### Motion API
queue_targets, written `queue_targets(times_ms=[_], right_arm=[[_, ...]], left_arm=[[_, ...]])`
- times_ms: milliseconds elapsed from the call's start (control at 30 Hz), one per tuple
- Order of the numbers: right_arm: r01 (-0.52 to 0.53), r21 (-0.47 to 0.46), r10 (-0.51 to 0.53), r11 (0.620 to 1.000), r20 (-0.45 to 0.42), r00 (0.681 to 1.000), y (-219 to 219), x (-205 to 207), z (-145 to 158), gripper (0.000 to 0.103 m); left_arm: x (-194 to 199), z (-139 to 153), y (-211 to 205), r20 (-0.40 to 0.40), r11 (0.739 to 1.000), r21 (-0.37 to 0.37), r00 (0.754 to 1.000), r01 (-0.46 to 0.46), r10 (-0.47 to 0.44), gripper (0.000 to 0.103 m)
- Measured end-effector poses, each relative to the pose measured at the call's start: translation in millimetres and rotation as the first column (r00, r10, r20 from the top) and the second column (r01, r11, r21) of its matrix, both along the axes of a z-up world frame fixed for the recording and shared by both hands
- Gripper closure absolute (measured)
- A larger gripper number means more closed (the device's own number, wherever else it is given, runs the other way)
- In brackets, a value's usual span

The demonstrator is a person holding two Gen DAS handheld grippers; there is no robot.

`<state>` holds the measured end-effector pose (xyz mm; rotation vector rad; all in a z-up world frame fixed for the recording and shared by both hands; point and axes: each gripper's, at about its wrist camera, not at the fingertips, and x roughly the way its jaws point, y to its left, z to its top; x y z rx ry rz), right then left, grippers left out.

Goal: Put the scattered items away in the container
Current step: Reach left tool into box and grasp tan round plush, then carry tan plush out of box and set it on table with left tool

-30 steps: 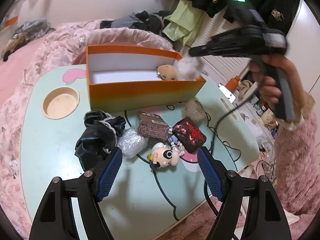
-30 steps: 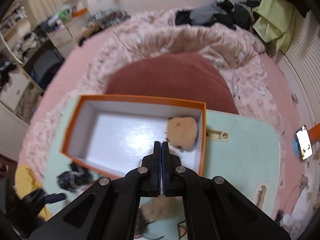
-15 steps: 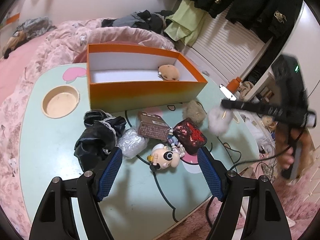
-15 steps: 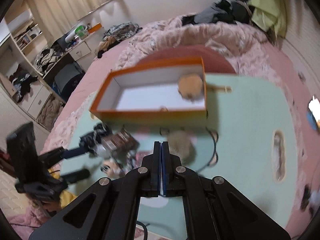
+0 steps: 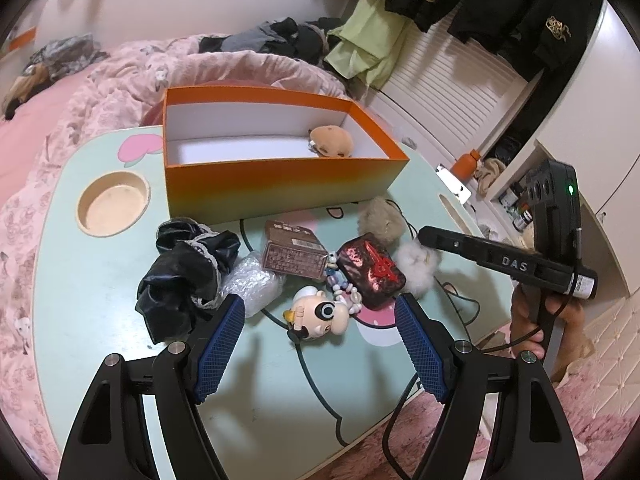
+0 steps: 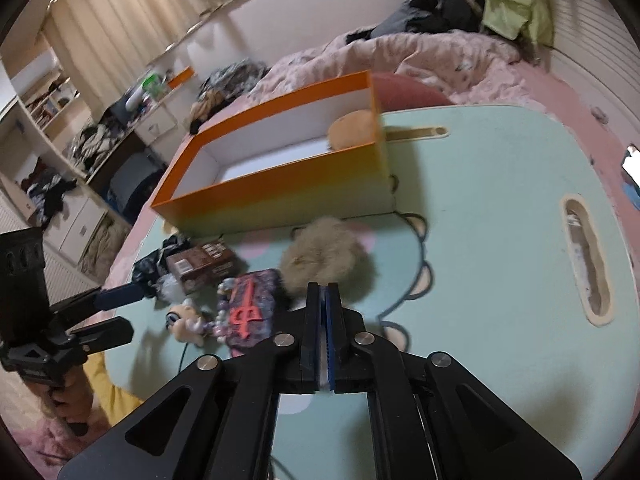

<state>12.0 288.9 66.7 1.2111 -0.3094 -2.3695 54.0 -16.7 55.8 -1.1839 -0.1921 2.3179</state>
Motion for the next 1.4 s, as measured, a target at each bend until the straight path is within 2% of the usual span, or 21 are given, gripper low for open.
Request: queue_targets(times_ms=[33, 67, 133, 267, 500, 600, 667, 833, 867, 933, 1033, 1200, 1267, 1400], right_arm=[[0.011, -0.034, -0.012, 0.999, -0.01, 1.0, 4.7, 3.0, 0.0, 0.08], [0.02, -0.06, -0.021, 0.998, -0.021, 1.0, 8.0, 5.5, 0.6, 0.075], [0.043, -0.088, -0.049, 0.995, -0.061, 0.997, 12.3, 13.9, 4.7, 0.075], [0.082, -0.029, -0.085, 0.996, -0.127, 0.988, 7.5, 31.9, 14.1, 0.075], [0.091, 0.007, -0.089, 0.996, -0.136, 0.987, -8.3, 49.7, 6.5, 0.075], [0.101, 0.037, -0.095, 0.994, -0.149, 0.984, -12.5, 51.8, 4.8, 0.075], [0.095, 0.032, -0.089, 0.995, -0.152, 0.984, -12.8, 55.5, 3.9, 0.075], [0.069, 0.011, -0.067, 0.998, -0.142, 0.988, -14.1, 60.9, -1.3, 0.075], [0.06, 0.004, -0.059, 0.998, -0.138, 0.989, -13.9, 61.0, -2.2, 0.075], [0.06, 0.001, -0.059, 0.998, -0.137, 0.989, -13.3, 61.8, -2.6, 0.075], [0.052, -0.001, -0.052, 0.999, -0.133, 0.99, -12.6, 62.0, -2.6, 0.075], [0.04, -0.014, -0.042, 0.999, -0.119, 0.992, -12.5, 62.5, -5.8, 0.075], [0.042, -0.024, -0.045, 0.999, -0.112, 0.993, -10.7, 62.2, -7.1, 0.075], [0.048, -0.038, -0.052, 0.998, -0.101, 0.994, -9.0, 62.2, -9.2, 0.075]], left_arm=[[-0.2, 1.3, 1.4, -0.001, 1.0, 0.001, 1.0, -0.002, 0.002, 0.026], [-0.3, 3.6, 2.9, -0.002, 1.0, 0.004, 1.0, -0.001, 0.001, 0.026], [-0.5, 11.4, 7.3, -0.013, 1.0, 0.005, 1.0, 0.007, -0.007, 0.026], [-9.6, 36.5, 20.5, -0.046, 1.0, -0.001, 0.999, 0.004, -0.004, 0.026], [-83.6, 59.5, 65.0, 0.067, 1.0, 0.009, 0.998, 0.015, -0.015, 0.026], [-122.4, 51.2, 87.7, 0.132, 1.0, -0.026, 0.991, -0.002, 0.006, 0.026], [-149.4, 40.1, 103.5, 0.17, 0.997, -0.073, 0.984, -0.031, 0.043, 0.026], [-192.0, 19.2, 129.0, 0.174, 0.982, -0.162, 0.977, -0.095, 0.123, 0.026], [-196.8, 14.2, 131.9, 0.171, 0.977, -0.183, 0.975, -0.111, 0.143, 0.027], [-200.9, 5.2, 136.0, 0.176, 0.971, -0.205, 0.971, -0.125, 0.162, 0.037], [-206.0, -9.8, 144.8, 0.226, 0.972, -0.218, 0.963, -0.094, 0.144, 0.044], [-212.7, -11.4, 154.9, 0.181, 0.96, -0.257, 0.971, -0.108, 0.158, 0.044], [-217.4, -16.1, 156.1, 0.194, 0.957, -0.266, 0.966, -0.114, 0.169, 0.054], [-219.1, -17.3, 155.5, 0.186, 0.962, -0.255, 0.971, -0.1, 0.151, 0.059]])
